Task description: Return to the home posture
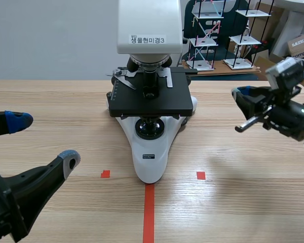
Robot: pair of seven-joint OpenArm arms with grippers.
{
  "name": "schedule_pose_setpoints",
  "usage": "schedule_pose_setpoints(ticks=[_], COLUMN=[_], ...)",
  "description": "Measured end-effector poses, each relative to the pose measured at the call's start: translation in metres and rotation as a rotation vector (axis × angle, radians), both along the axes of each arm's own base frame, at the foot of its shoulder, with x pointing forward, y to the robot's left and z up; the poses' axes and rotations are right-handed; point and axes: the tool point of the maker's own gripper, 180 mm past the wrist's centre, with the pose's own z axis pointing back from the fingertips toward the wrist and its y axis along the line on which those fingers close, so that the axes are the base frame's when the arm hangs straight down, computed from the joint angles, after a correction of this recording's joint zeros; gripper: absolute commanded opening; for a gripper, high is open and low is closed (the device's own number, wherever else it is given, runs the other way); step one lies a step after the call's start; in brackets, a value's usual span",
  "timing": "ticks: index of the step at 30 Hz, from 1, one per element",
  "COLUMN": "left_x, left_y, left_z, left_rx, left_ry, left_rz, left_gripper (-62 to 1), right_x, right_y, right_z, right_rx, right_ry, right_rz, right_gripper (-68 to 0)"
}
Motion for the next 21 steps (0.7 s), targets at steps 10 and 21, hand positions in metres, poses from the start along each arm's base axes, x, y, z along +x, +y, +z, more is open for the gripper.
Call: schedule_pose_setpoints(ticks=[10, 21], left_x=[0.0, 0.0], left_y=[0.0, 0.0], left_z=[0.0, 0.0], left_rx=[0.0, 0.0], left_ry=[0.0, 0.0], left_rz=[0.0, 0.0], left_gripper=[1.4, 1.4], right_x=[-0.094, -0.167], right_y=[-0.01, -0.005], right_z=[-0.017, 0.064], right_rx=[0.013, 0.063], right_ry=[0.047, -0.075], right_rz=[-0.003, -0.012], right_gripper=[-46.0, -17.3])
